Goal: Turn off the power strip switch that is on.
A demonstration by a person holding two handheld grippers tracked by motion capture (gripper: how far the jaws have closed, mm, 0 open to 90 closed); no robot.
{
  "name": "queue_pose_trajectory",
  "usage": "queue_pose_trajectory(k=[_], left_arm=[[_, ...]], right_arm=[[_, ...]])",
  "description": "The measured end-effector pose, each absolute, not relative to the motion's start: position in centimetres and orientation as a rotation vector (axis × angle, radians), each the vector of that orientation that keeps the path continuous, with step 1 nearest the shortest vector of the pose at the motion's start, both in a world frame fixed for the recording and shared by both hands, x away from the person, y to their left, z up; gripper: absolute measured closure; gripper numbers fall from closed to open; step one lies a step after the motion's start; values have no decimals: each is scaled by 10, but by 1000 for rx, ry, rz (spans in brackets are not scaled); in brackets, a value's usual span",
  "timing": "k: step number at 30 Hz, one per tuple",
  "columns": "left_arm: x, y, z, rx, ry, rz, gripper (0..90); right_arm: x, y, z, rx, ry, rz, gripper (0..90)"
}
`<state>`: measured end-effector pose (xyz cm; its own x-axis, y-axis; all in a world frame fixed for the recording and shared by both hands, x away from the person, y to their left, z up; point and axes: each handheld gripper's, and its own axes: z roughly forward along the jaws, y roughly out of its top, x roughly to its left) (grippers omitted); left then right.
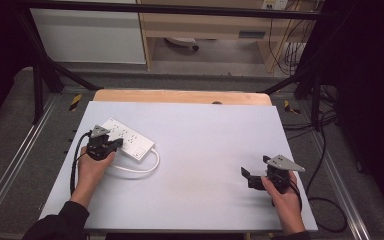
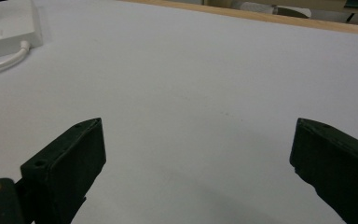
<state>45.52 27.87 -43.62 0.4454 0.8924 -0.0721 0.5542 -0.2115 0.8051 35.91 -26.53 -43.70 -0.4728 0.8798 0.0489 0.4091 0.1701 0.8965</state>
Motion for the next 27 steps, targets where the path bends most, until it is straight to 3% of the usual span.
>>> queue_pose_trajectory(k=[27], left_arm=[[455,278,-439,1909,1208,562,900]], right_arm=[[359,-264,-436,1207,1962,1265,38]])
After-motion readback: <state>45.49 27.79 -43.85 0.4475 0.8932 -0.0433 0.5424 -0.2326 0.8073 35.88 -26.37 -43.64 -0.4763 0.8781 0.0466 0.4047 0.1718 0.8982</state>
